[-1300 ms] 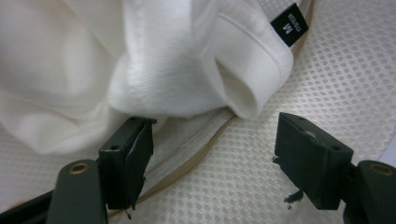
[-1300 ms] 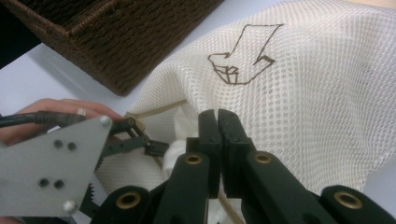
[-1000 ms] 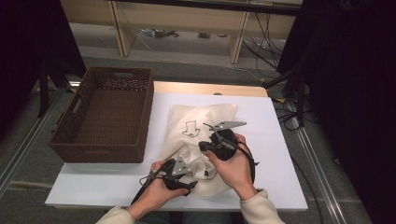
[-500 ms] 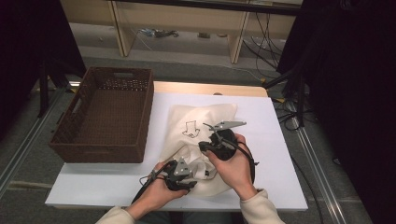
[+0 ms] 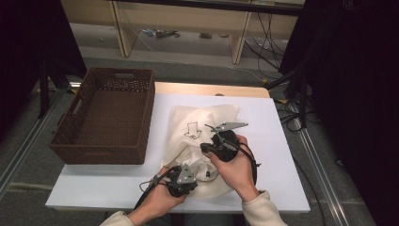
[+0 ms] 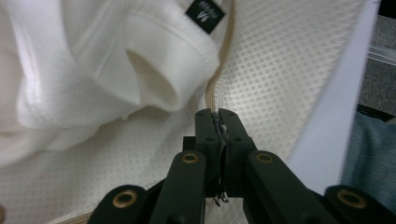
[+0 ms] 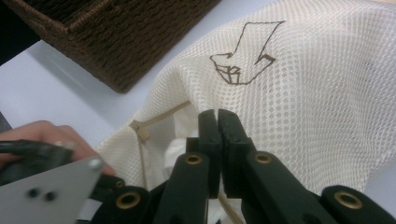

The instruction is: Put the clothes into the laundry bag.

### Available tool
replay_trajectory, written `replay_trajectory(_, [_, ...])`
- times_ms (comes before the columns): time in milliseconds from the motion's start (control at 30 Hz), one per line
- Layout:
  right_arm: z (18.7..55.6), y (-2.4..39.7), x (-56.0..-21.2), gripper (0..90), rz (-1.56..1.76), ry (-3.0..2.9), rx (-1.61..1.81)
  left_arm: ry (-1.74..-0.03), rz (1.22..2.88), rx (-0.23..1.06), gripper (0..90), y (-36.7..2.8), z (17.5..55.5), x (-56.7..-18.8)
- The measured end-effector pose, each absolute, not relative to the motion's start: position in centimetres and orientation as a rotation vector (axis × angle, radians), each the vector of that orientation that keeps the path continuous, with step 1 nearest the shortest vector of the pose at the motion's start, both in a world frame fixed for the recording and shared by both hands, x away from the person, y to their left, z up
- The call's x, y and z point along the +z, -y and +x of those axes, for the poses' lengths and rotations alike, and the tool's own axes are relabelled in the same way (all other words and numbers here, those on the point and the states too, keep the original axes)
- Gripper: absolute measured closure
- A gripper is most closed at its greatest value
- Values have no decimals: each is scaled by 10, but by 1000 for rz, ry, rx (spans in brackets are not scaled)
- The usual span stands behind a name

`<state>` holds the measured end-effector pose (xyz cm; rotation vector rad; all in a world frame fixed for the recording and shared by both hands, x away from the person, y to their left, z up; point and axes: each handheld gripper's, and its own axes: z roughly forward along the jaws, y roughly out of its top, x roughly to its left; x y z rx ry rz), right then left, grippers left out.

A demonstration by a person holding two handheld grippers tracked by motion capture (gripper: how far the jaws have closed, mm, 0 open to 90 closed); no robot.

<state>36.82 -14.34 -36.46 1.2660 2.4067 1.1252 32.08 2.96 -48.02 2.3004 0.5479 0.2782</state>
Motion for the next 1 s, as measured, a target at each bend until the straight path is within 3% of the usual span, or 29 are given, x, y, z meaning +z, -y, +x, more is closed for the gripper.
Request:
replay_trajectory(633, [373, 145, -373, 899, 1232, -2471, 1075, -557, 2151, 348, 857, -63, 295, -440])
replay_trajectory(900, [370, 145, -369, 899, 1265, -2541, 1042, -600, 2095, 387, 581, -70, 298, -438])
replay_trajectory(1000, [369, 147, -366, 899, 1252, -2562, 1054, -646, 2081, 432, 541, -79, 302, -437])
